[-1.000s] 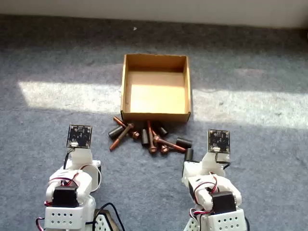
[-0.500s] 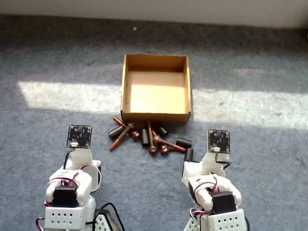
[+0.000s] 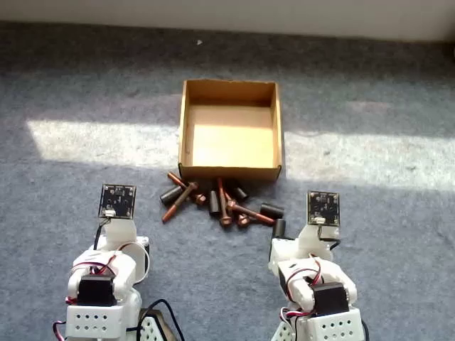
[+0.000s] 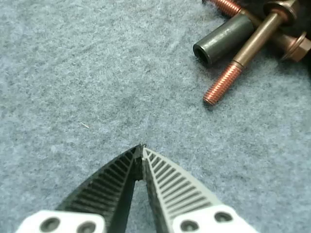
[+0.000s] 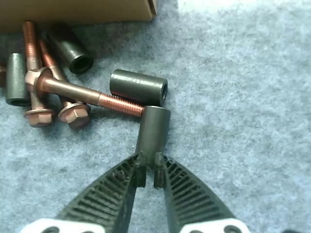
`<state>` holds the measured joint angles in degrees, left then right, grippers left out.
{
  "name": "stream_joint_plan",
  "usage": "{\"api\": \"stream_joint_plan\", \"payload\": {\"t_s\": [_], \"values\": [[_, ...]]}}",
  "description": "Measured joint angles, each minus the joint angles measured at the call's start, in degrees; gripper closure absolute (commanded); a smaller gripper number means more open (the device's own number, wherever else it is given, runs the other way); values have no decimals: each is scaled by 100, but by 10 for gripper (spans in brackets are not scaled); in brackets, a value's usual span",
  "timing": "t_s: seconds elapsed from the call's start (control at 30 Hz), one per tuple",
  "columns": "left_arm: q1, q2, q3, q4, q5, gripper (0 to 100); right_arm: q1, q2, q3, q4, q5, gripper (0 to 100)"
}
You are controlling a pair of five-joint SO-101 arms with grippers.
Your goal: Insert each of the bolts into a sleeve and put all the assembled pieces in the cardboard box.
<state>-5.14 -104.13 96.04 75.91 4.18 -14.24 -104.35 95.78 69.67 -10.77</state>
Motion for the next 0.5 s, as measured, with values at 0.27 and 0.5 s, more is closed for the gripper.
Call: {"api": "stream_joint_plan", "payload": {"t_s": [0.27,0.5], "values": [[0,0,0,0,0,990,0,0,0,0,0,961],[0,0,0,0,0,990,0,0,0,114,0,961]]}}
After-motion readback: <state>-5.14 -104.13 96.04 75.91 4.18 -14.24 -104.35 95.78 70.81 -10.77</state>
